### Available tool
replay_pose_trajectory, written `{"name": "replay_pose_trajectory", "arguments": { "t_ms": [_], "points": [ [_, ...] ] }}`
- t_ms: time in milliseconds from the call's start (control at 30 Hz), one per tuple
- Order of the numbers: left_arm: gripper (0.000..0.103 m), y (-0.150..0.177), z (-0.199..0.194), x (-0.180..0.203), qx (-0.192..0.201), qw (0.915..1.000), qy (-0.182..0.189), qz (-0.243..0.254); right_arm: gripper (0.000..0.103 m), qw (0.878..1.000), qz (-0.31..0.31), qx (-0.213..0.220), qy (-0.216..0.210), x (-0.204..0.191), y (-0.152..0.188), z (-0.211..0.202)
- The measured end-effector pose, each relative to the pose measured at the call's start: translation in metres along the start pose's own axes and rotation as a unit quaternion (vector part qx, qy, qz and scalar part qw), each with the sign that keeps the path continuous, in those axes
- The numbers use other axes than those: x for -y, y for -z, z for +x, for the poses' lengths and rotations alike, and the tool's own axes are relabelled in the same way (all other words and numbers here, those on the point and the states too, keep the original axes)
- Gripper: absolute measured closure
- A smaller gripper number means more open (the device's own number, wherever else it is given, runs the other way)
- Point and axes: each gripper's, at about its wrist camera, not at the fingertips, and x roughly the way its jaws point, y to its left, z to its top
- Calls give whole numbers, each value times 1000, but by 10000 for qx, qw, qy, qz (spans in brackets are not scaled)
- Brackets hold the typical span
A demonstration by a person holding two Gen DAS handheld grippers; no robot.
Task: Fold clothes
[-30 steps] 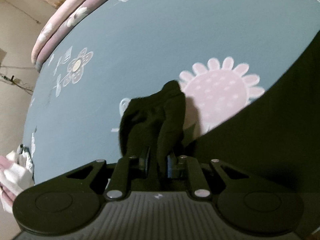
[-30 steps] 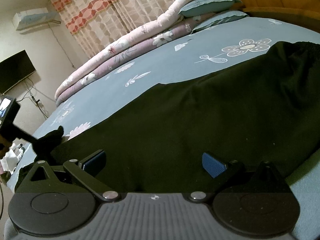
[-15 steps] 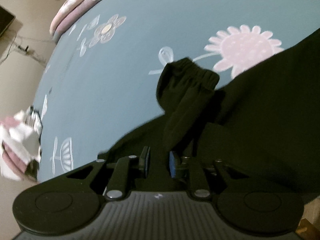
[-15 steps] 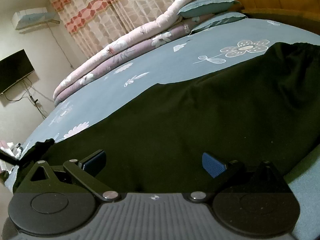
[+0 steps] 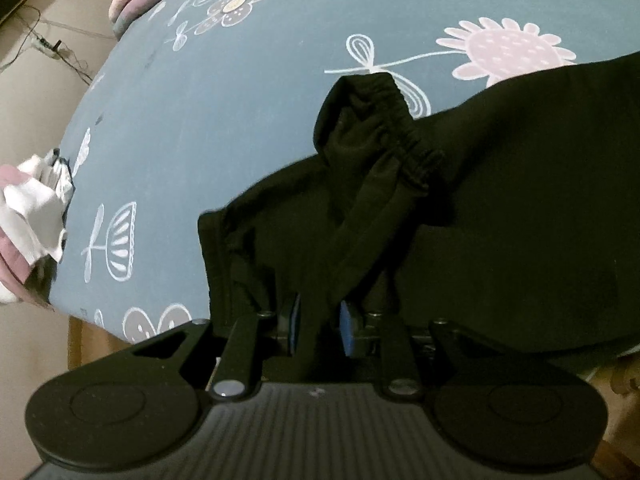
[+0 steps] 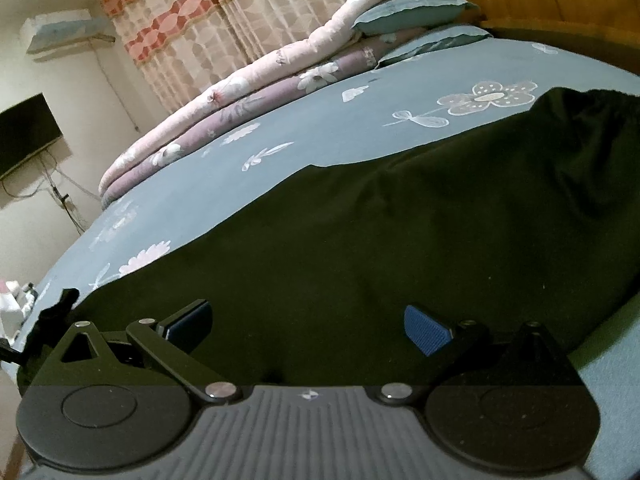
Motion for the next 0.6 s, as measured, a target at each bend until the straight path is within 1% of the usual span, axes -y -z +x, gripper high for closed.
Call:
{"name": "replay_pose_trajectory", "arguments": {
  "t_ms": [300,500,567,600],
  "points": [
    [79,38,8,-17,-71,9982,421,-413,0,9999,-98,16,49,-2,1,0],
    [79,43,-17,-22,305,9949,791,-552,0,9995,-262,17,148,-7,3,2],
    [74,45,-26,-24,440,9930,917,-595,0,9994,-299,19,181,-8,3,2],
    [69,42,-32,-22,537,9920,989,-573,0,9993,-322,18,198,-9,3,3]
  ]
}}
